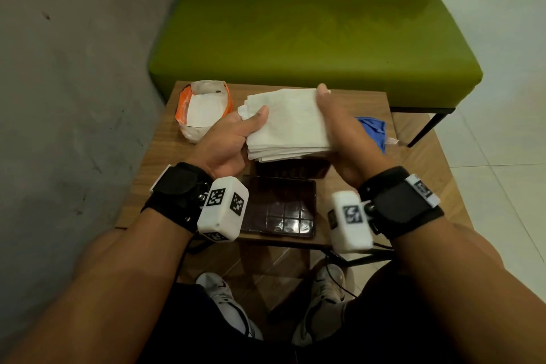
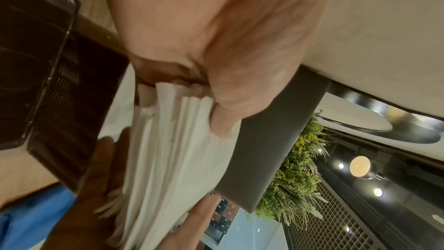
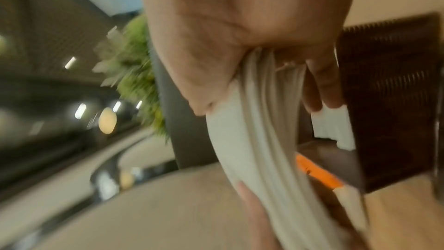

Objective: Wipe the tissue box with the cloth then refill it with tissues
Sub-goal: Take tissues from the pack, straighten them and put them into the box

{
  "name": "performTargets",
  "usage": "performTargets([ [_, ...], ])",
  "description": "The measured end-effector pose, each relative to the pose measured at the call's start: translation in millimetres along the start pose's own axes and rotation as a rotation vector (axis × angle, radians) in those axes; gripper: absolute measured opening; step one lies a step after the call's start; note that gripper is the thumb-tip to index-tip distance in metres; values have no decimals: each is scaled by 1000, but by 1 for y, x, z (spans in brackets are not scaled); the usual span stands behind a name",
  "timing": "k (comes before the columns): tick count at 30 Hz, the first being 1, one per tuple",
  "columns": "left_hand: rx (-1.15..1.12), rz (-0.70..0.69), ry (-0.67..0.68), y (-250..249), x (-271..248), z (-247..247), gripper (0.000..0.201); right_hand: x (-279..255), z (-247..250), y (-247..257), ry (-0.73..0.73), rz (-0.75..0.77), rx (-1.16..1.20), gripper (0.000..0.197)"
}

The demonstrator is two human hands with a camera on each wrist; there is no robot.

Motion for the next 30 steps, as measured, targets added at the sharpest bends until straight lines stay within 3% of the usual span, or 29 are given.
performTargets([
  [2,18,3,-23,-2,1,1,42,-4,-10,0,190,-139,163,75],
  [9,151,-95,-194,0,14,10,36,4,1,9,-164,10,1,47],
  [14,222,-70,-213,1,22,14,35,-2,4,14,-196,82,-64,28],
  [17,293,-95,-203,-3,30,20,33,-2,19,15,-278,111,-121,28],
  [20,468,-138,-301,-9,37,31,29,4,31,19,-354,130,-216,28],
  [23,679,-168,-389,-13,41,36,41,13,34,18,-388,103,-296,28],
  [26,911,-154,-421,-14,43,34,44,22,38,15,-450,91,-362,23],
  [30,1018,-177,-400,-10,47,31,41,27,42,12,-557,82,-514,26],
])
Point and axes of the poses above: each hand's wrist, its own x-axis towards the middle knuckle, its own z-axis out of the back of the hand, y = z × x, the point moved 7 cm from there along x, towards the middle knuckle, and after that the axes turned 6 degrees about -z, right-handed, at the moved point
